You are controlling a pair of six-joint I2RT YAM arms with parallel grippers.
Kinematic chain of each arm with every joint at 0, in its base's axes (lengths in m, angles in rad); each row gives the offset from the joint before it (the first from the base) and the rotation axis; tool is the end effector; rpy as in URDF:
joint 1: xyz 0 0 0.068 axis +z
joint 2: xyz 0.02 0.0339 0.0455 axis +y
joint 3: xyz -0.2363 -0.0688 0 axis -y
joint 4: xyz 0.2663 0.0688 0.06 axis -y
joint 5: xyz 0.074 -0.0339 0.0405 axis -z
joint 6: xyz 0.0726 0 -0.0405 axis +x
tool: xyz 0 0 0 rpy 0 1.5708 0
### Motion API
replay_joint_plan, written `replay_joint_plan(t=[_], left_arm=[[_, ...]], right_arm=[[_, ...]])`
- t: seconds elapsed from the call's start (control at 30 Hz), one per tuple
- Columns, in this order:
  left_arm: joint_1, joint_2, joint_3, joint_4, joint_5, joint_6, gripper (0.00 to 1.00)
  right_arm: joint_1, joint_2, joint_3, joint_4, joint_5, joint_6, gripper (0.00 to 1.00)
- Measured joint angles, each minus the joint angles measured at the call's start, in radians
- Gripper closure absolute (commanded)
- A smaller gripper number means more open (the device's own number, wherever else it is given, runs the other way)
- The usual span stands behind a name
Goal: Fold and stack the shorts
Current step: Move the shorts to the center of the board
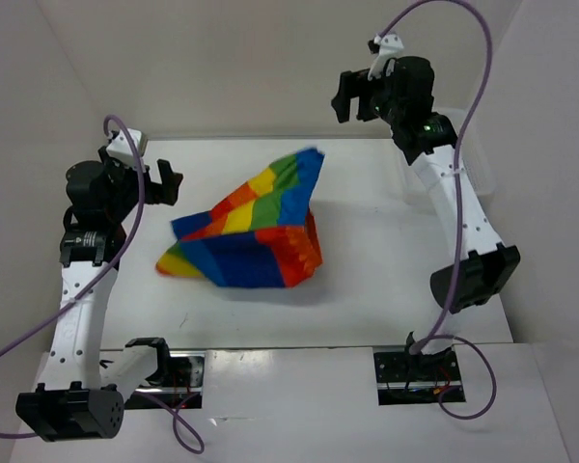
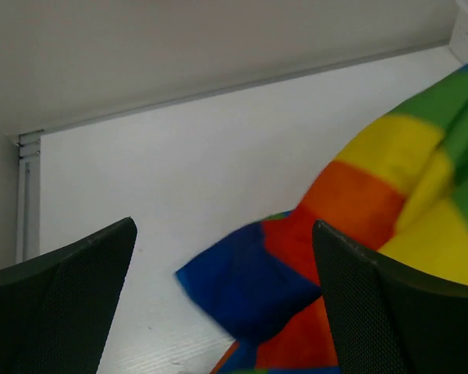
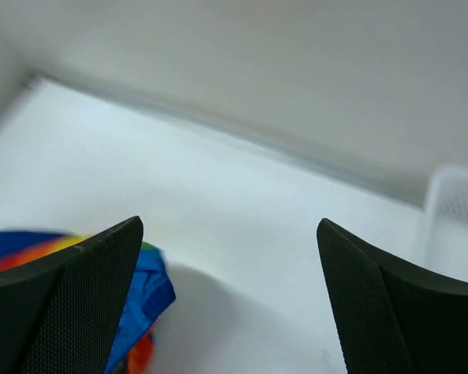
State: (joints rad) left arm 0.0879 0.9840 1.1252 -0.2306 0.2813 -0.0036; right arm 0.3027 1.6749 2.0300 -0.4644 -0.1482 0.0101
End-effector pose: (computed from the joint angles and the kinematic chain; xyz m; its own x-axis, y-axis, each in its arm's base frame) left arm 0.2882 0.0052 0.3943 -0.0896 -0.0114 -0.9959 0.1908 0.9812 -0.0284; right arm 0.3961 0.1349 0.4815 -0.1085 -0.0234 -0.9938 -0.4339 0.9006 0.0261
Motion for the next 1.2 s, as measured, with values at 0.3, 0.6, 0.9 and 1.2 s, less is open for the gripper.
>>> replay_joint_plan(t=[0.3, 0.6, 0.9, 1.2], left_arm=[[-0.015, 0.0, -0.127, -0.238, -0.041, 0.0, 0.0], [0.015, -0.01, -0.354, -0.502, -0.284, 0.0, 0.0], [0.082, -0.066, -0.405, -0.55, -0.338, 0.0, 0.0], [0.154, 0.031, -0.468, -0.435, -0.393, 0.0, 0.0]], right_arm=[[-0.008, -0.033, -0.352, -0.153, -0.117, -0.268, 0.03], [0.41, -0.166, -0.85, -0.28, -0.109, -0.553, 0.02], [0.584, -0.121, -0.985, -0.082, 0.019, -0.593, 0.0], [0.575, -0.074, -1.015, 0.152, 0.163, -0.549, 0.29]])
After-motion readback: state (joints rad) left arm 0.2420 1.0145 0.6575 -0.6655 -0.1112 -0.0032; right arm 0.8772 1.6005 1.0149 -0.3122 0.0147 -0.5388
